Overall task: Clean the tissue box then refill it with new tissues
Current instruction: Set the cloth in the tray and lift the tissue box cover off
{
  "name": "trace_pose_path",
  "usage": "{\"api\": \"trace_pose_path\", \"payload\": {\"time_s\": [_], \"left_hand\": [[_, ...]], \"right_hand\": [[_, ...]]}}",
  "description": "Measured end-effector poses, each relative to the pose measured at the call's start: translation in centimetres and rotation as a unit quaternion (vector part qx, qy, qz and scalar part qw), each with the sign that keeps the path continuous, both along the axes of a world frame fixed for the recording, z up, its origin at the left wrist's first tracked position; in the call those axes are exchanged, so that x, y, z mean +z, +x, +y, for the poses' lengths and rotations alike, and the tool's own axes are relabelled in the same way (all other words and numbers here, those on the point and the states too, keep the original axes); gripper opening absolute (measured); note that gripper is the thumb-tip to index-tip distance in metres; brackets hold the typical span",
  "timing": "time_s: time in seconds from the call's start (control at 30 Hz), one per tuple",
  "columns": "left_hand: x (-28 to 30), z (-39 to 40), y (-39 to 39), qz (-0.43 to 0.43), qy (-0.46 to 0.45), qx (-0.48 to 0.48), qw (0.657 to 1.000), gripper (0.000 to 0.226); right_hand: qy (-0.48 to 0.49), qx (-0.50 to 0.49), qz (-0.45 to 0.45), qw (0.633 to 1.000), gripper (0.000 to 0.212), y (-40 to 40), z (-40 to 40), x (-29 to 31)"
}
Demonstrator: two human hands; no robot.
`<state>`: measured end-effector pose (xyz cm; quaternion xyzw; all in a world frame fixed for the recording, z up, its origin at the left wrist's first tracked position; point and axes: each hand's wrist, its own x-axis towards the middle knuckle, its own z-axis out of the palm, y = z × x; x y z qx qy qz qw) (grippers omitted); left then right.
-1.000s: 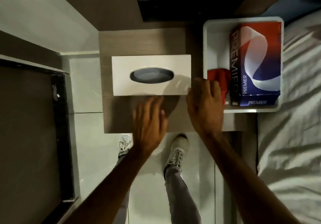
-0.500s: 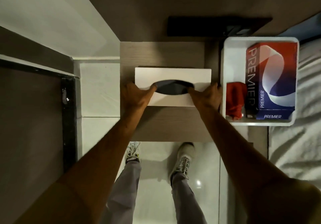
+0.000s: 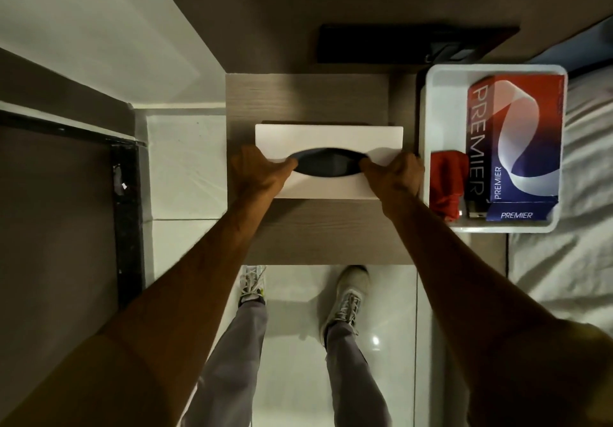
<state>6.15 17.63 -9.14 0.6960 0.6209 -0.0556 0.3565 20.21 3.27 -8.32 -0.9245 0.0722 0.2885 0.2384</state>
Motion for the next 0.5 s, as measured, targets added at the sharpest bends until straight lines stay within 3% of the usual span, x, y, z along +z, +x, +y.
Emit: {"api": "trace_pose_path", "payload": {"time_s": [0.23,0.5], "left_hand": [[0.3,0.4,0.0,-0.017,-0.01,0.014,1.0,0.081],[0.6,1.0,0.3,0.012,-0.044,0.057,0.997,0.089]], "right_hand": [[0.038,-0.024,0.02,0.999,0.077,0.5,0.7,0.5],[0.04,0.025,-0.015,0.999,0.074,1.0,0.7,1.6]]}}
